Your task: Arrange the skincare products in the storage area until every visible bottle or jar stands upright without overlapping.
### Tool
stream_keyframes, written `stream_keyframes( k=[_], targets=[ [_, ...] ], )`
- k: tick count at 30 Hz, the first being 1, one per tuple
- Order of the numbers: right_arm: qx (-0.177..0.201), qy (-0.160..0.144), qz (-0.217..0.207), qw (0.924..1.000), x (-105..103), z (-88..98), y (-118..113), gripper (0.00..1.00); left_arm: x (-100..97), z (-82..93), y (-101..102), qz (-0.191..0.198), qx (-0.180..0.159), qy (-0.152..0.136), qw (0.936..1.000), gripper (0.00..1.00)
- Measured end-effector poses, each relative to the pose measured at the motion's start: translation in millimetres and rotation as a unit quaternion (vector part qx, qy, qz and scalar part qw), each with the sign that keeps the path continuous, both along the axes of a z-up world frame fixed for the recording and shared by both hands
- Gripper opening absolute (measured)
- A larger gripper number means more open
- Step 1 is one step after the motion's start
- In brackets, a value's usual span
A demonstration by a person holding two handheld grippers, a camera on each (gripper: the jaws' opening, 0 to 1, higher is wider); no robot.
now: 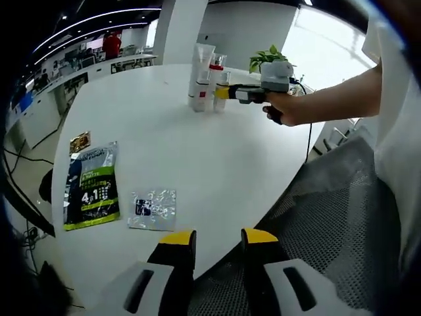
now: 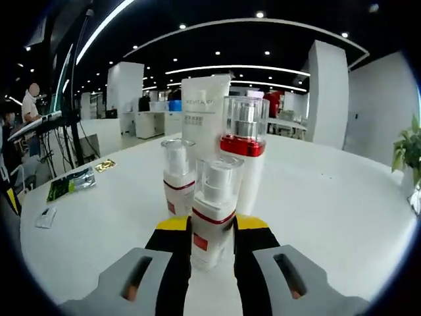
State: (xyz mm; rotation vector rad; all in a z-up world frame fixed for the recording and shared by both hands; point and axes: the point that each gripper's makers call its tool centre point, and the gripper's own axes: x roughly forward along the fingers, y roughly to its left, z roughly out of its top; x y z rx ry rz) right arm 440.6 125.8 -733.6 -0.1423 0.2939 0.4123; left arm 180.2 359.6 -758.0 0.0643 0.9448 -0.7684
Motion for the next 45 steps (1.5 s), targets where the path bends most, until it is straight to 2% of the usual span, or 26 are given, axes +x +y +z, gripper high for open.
stream_keyframes(
  k=[10, 29, 43, 45],
  targets=[
    [0.002, -0.007, 0.011, 0.9999, -2.1, 0.1, 2.8, 0.21, -1.3, -2.2, 0.7, -0.001, 0.003, 0.006, 1.0000, 0.28],
    [0.011, -0.011, 0.003, 0.9999, 6.6, -2.3, 4.0, 0.22, -3.9, -4.2, 0.4, -0.003, 0.006, 0.014, 0.9999, 0.27],
    [0.002, 0.001, -0.010, 0.9999, 7.5, -1.9, 0.0, 0.22, -4.2, -4.4, 0.8, -0.002, 0.007, 0.016, 0.9998, 0.27],
    [0.011, 0.008, -0.022, 0.9997, 7.5, -1.4, -3.4, 0.27, -4.3, -4.5, 0.9, -0.003, 0.008, 0.016, 0.9998, 0.27]
  ],
)
